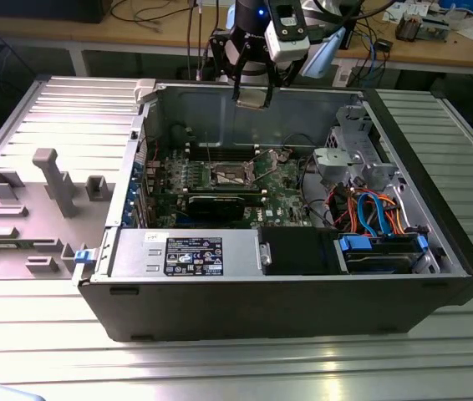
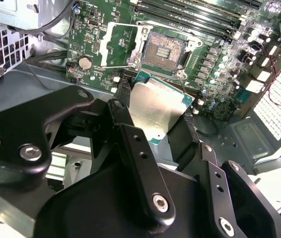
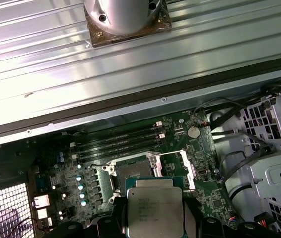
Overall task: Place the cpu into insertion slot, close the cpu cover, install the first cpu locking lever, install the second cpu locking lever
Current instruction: 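Place the cpu into insertion slot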
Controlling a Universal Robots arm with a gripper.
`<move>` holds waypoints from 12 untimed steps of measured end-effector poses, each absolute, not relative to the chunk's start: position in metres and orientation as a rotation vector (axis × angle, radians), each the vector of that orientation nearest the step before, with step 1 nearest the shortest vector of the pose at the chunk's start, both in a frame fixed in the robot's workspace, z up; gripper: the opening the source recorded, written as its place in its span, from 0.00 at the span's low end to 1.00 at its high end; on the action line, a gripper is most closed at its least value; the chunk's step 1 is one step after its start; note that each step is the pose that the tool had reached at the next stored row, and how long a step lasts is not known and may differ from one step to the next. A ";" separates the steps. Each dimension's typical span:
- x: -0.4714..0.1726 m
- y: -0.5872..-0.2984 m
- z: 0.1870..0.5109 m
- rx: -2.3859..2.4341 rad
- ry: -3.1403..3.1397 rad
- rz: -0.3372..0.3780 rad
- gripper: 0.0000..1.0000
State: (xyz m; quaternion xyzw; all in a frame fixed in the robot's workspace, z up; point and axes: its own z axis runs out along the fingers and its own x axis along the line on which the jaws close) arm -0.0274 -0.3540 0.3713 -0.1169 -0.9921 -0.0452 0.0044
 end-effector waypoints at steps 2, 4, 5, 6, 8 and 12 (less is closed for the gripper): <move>-0.027 -0.354 0.371 -0.366 -3.108 -0.142 0.55; -0.027 -0.354 0.371 -0.366 -3.108 -0.142 0.55; -0.027 -0.354 0.371 -0.366 -3.108 -0.142 0.55; -0.027 -0.354 0.371 -0.366 -3.108 -0.142 0.55; -0.027 -0.354 0.371 -0.366 -3.108 -0.142 0.55; -0.027 -0.354 0.371 -0.368 -3.108 -0.142 0.55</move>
